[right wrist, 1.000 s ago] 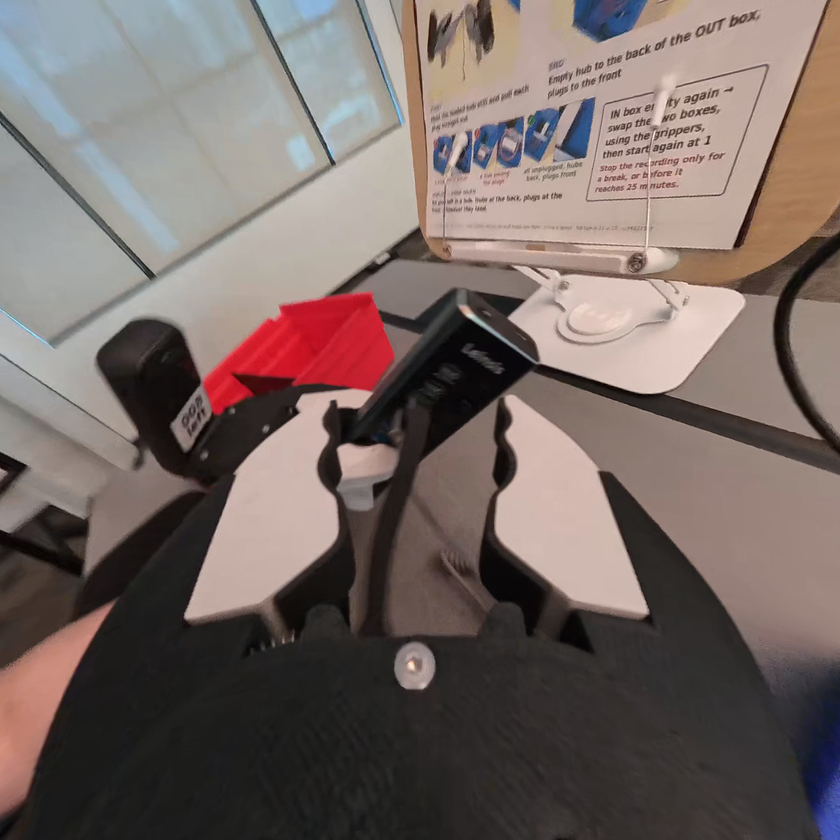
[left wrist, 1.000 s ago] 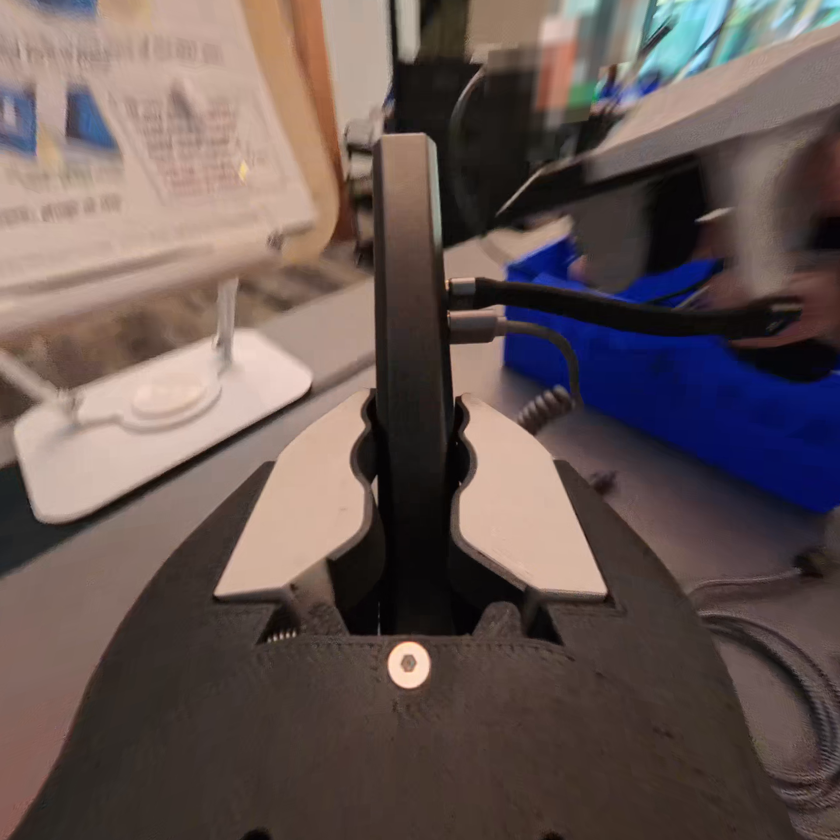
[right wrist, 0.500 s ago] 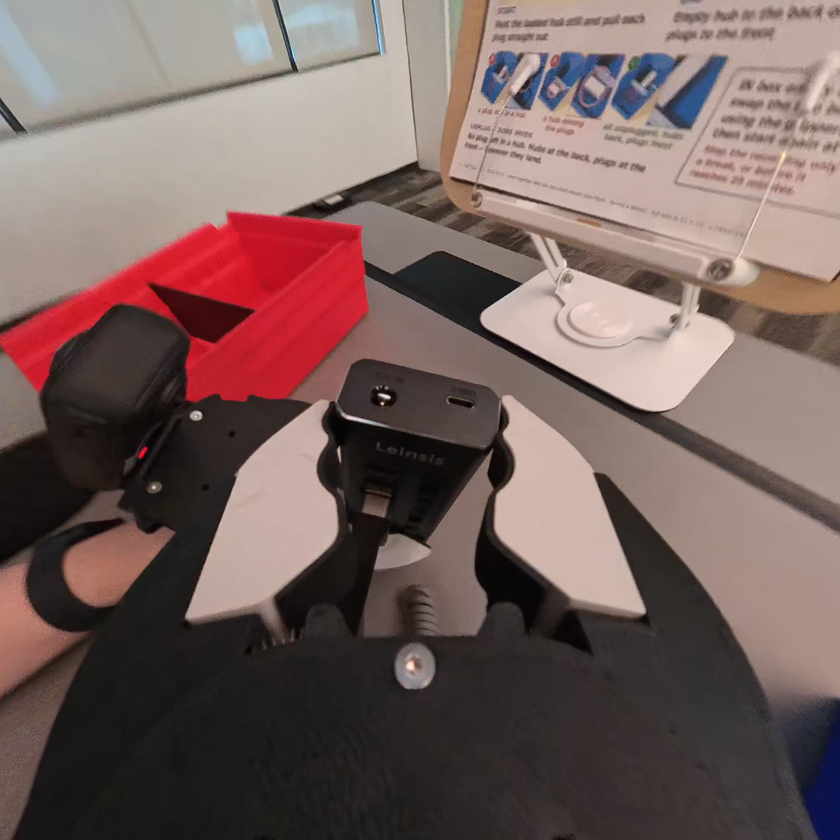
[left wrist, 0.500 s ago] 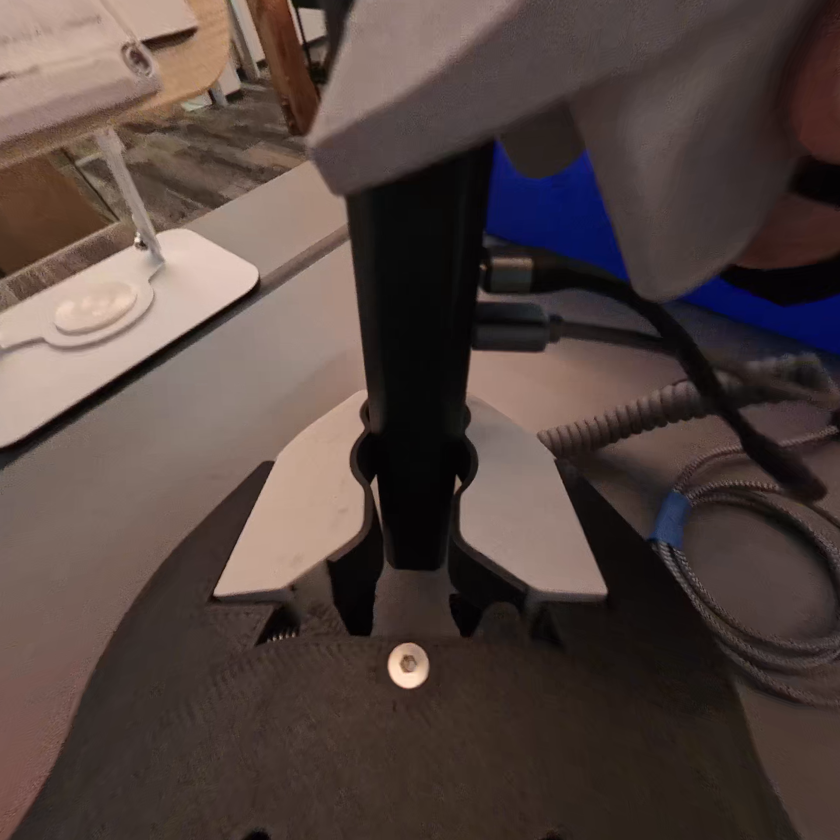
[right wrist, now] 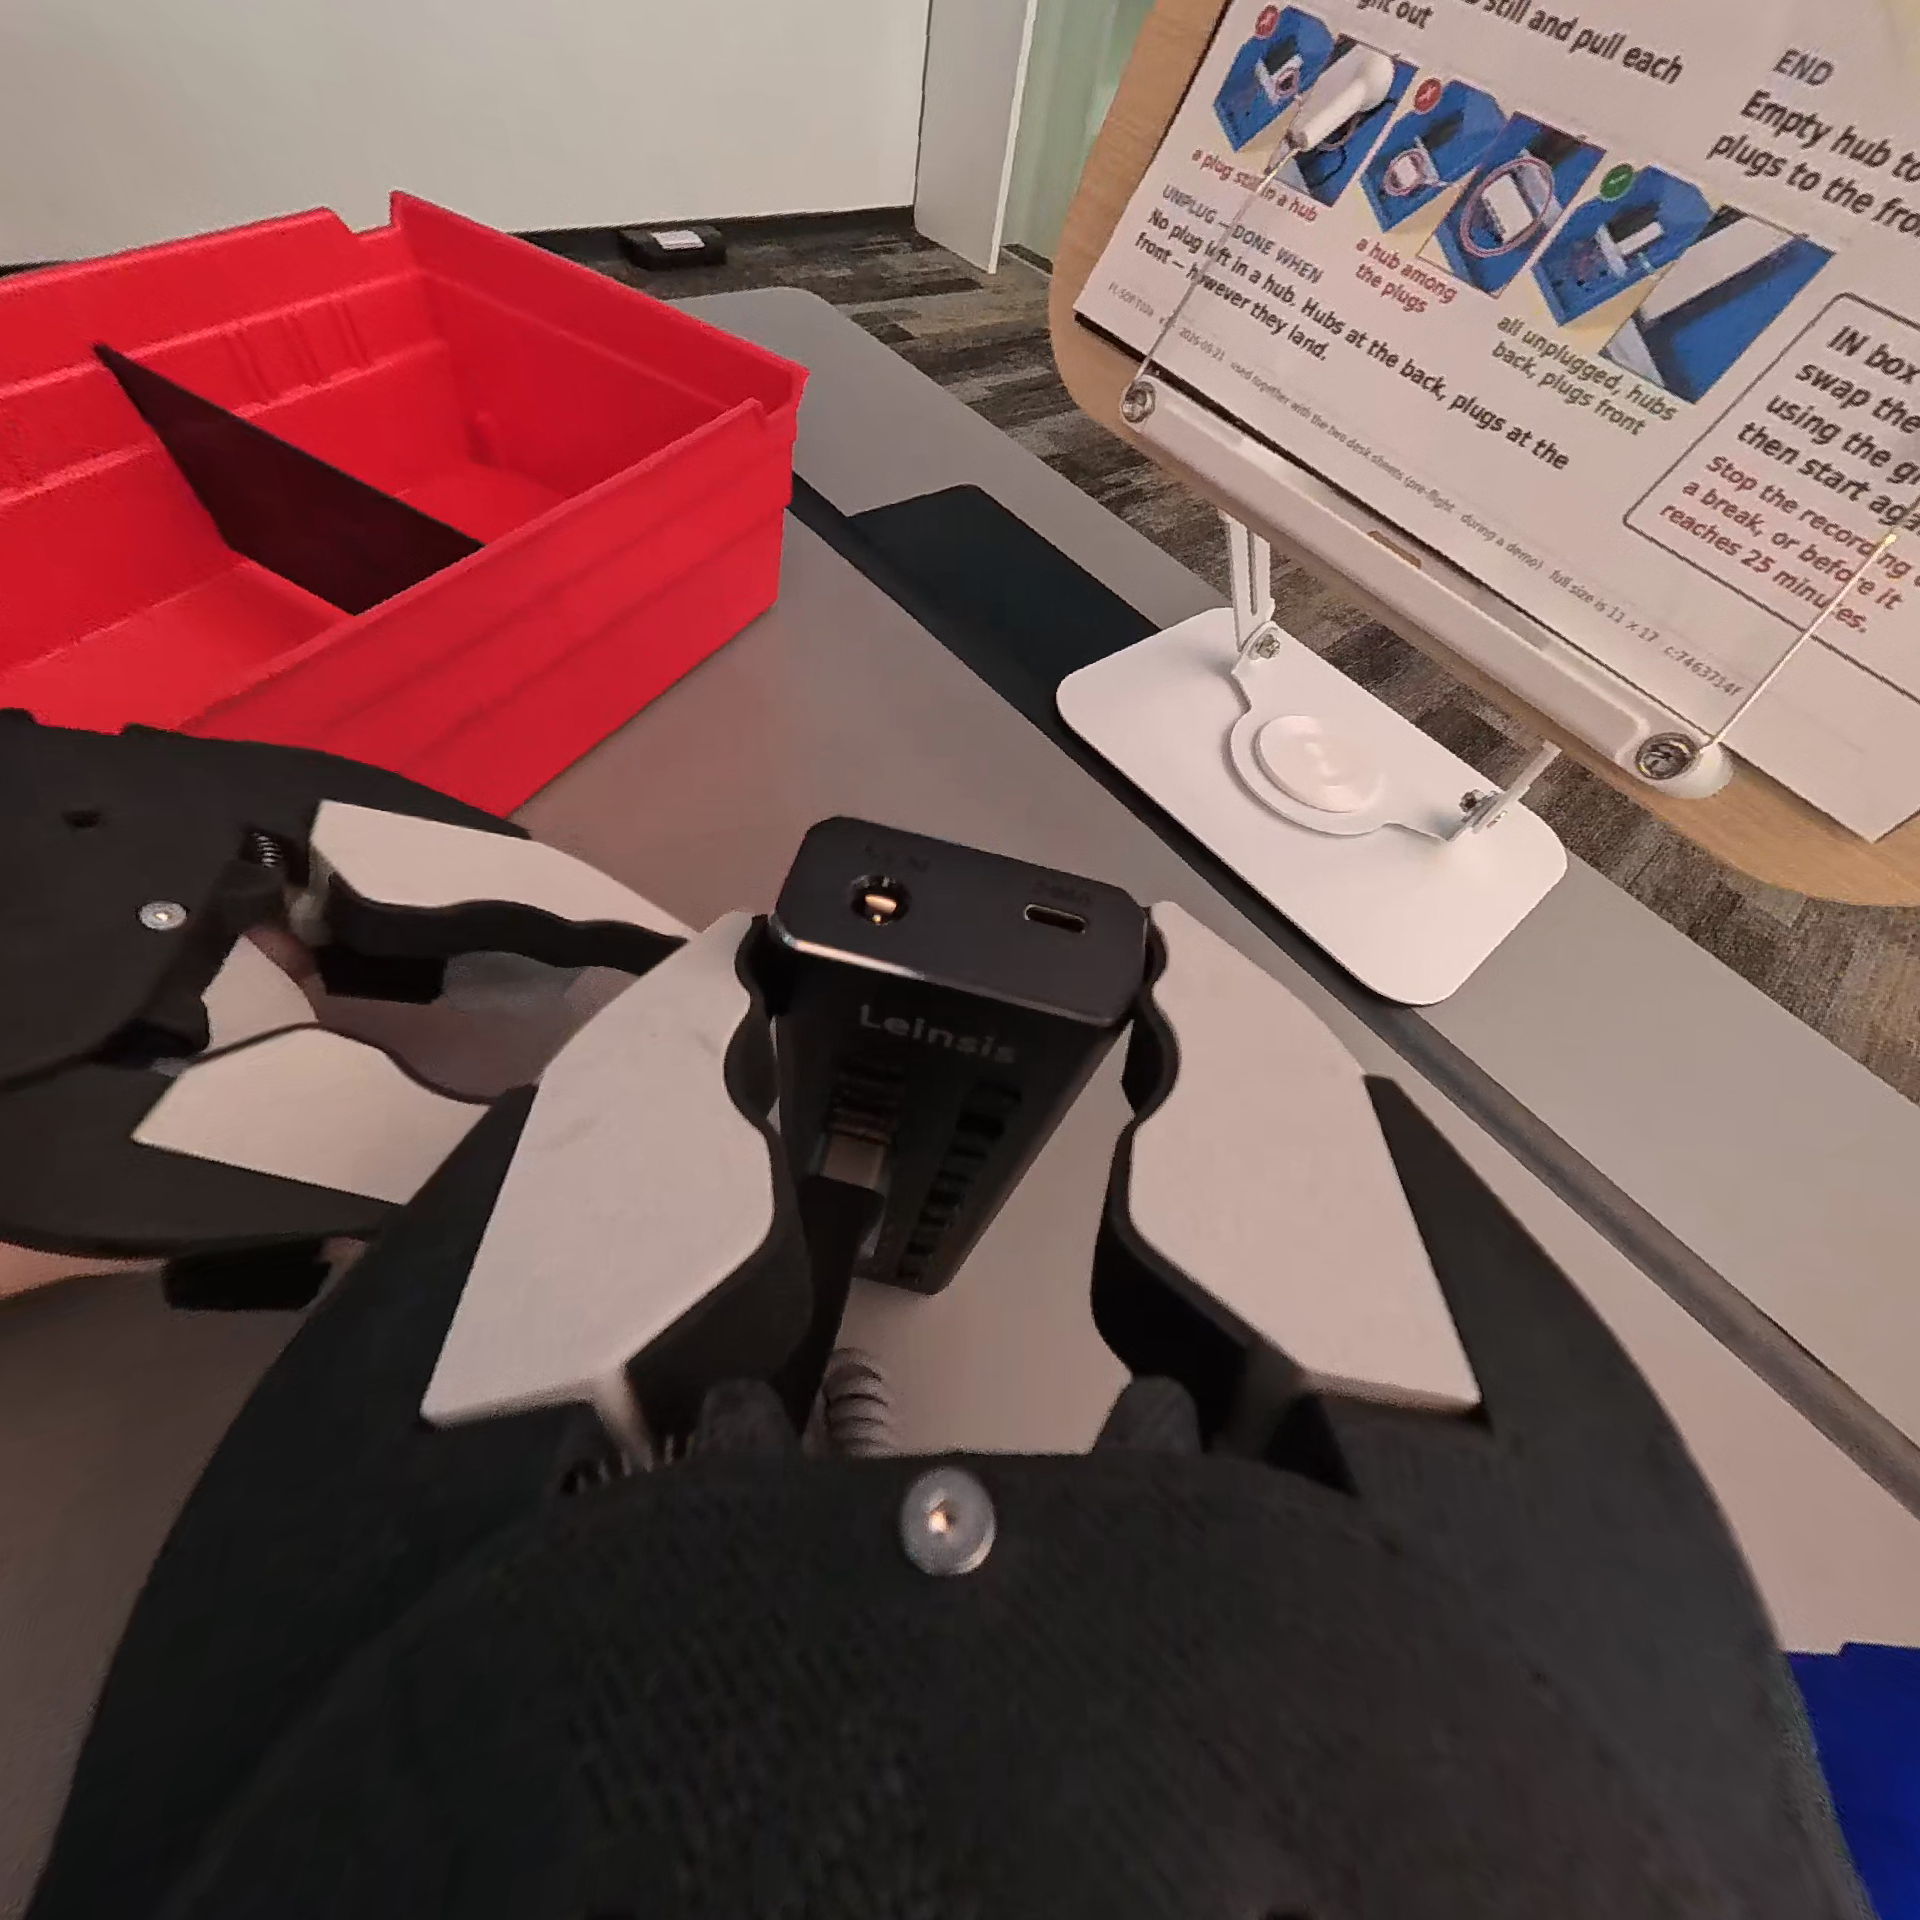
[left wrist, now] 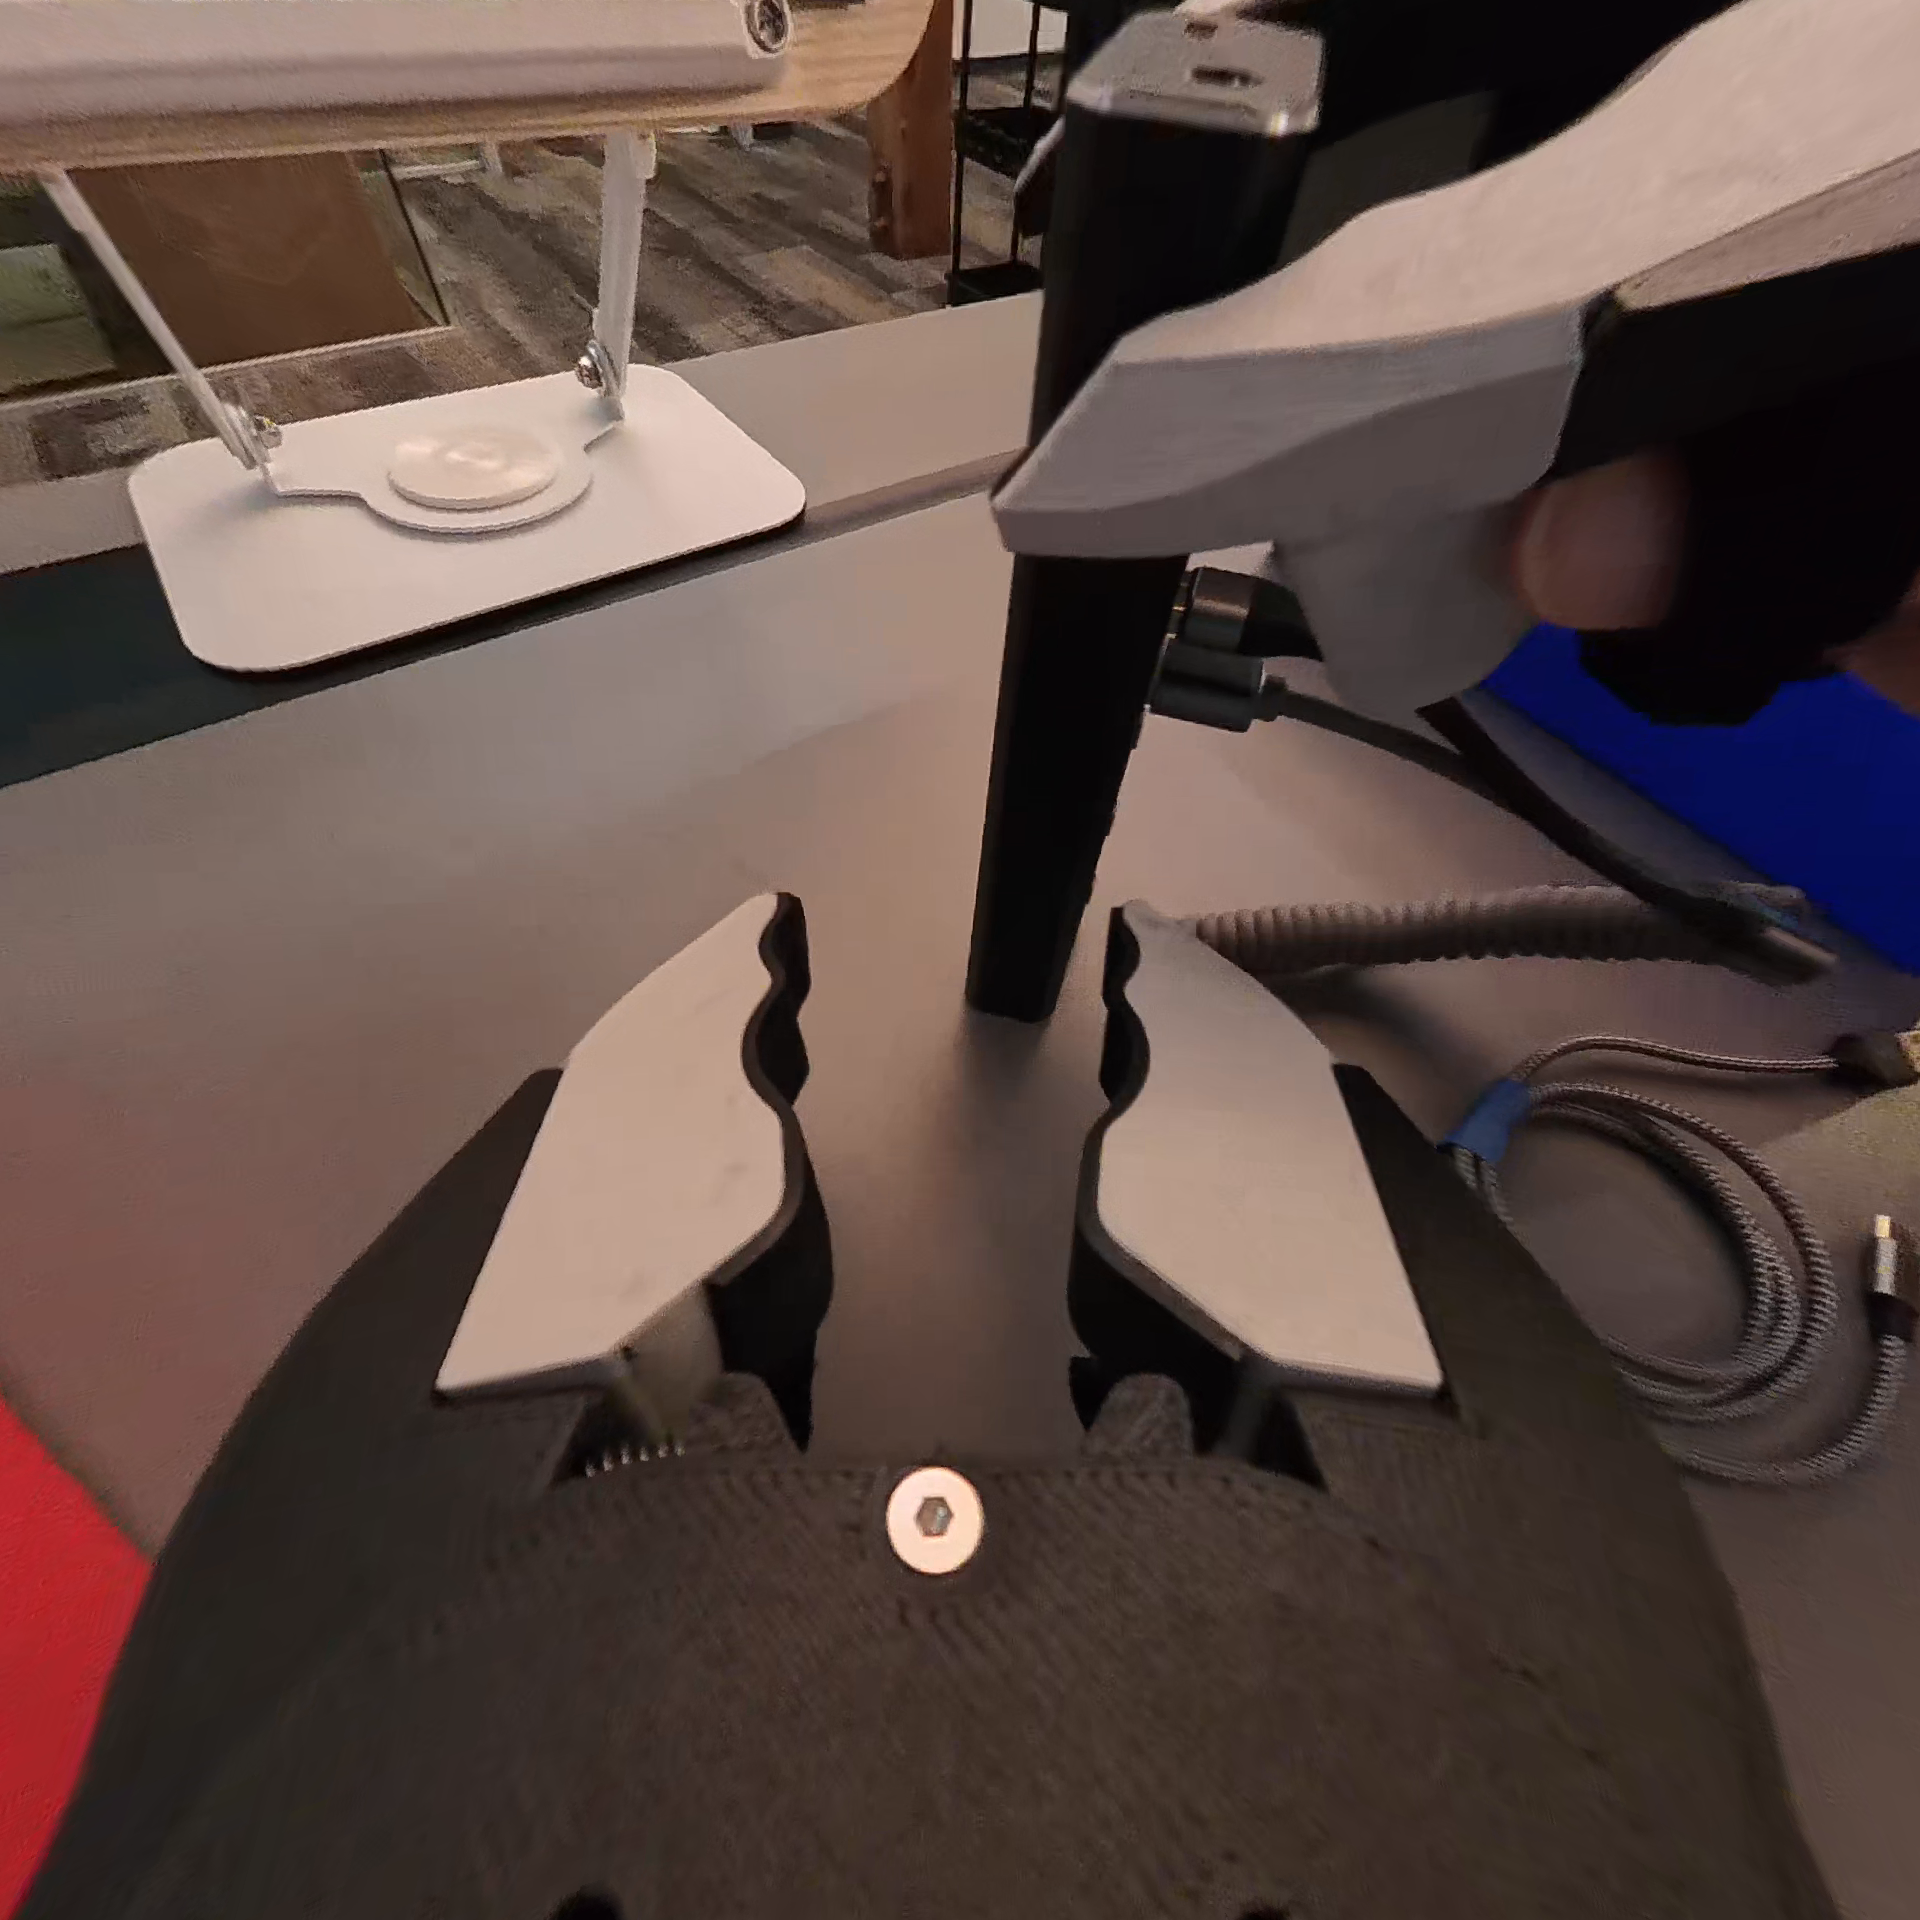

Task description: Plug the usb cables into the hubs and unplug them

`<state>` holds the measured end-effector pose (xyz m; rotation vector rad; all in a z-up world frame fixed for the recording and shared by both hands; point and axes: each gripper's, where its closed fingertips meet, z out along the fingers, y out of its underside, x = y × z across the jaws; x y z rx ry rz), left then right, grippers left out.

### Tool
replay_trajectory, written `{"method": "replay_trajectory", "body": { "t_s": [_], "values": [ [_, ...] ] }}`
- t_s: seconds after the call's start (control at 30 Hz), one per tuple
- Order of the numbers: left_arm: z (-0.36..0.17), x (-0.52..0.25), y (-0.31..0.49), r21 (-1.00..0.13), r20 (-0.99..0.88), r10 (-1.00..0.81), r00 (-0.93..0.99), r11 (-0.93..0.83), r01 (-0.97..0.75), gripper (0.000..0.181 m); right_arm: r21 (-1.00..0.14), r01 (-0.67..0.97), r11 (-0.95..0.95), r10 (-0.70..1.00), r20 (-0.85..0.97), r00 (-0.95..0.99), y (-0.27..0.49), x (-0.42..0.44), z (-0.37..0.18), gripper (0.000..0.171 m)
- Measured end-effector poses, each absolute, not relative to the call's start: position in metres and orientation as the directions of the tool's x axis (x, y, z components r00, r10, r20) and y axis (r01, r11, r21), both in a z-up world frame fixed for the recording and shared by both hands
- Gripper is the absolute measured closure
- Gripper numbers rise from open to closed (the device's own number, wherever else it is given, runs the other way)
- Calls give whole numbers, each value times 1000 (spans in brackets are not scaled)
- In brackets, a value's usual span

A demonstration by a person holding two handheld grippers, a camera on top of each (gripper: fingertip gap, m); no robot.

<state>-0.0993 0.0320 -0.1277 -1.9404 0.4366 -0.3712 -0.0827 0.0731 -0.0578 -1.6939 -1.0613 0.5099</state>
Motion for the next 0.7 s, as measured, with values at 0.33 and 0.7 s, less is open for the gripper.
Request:
{"method": "replay_trajectory", "body": {
  "t_s": [0.33,0.7],
  "values": [
    [-124,-88,23,-922,70,-495,866,-364,-134,122,-929,358,-99,853,106,511,70,-81,-52,100],
    [-126,-83,19,-912,111,-505,856,-395,-115,119,-923,380,-62,876,133,464,59,-85,-49,97]
  ]
}}
